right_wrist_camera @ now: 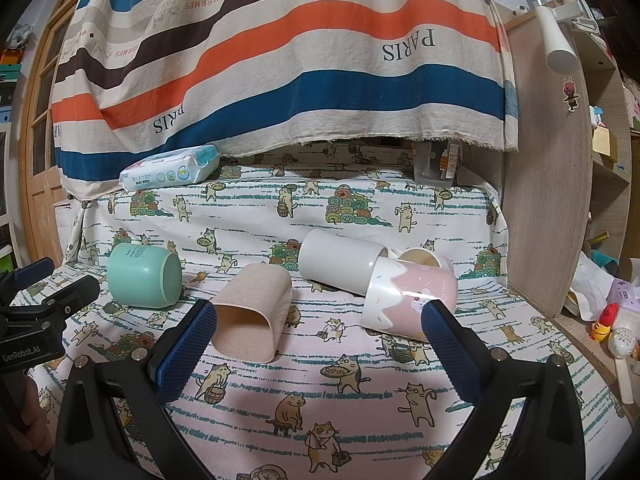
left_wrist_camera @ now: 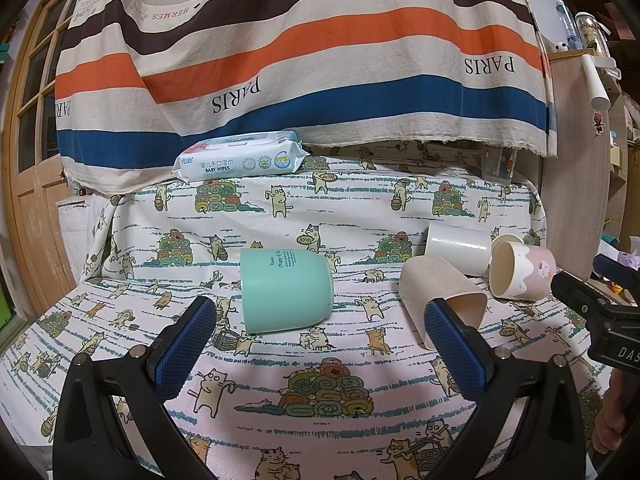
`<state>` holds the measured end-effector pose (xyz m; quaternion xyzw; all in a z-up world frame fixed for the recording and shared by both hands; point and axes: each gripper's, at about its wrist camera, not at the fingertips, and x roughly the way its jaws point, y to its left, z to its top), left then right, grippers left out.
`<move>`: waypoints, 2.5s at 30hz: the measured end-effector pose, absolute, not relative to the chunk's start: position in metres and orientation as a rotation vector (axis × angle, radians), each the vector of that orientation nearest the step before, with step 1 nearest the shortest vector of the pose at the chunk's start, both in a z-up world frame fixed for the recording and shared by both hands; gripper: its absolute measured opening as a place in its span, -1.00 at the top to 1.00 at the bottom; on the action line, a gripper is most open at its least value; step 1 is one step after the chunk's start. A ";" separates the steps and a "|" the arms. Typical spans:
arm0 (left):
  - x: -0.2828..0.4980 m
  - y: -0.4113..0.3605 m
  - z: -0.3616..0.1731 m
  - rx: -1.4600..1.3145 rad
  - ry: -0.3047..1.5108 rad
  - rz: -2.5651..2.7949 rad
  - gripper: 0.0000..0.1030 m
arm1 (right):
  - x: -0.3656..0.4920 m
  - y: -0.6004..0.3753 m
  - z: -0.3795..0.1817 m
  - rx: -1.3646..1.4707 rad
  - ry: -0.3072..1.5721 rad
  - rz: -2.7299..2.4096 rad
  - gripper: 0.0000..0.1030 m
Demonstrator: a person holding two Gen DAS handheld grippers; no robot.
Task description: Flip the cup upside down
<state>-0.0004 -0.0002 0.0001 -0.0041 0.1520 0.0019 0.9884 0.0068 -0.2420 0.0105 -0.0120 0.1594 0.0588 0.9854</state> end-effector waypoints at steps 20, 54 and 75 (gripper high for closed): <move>0.000 -0.003 0.004 -0.007 0.306 -0.001 -1.00 | 0.007 -0.242 0.011 -0.024 0.321 0.118 -0.99; -0.001 -0.009 -0.001 -0.003 0.306 -0.005 -1.00 | 0.007 -0.242 0.010 -0.025 0.321 0.118 -0.99; -0.001 -0.007 -0.001 -0.003 0.306 -0.004 -1.00 | 0.007 -0.241 0.010 -0.025 0.321 0.118 -0.99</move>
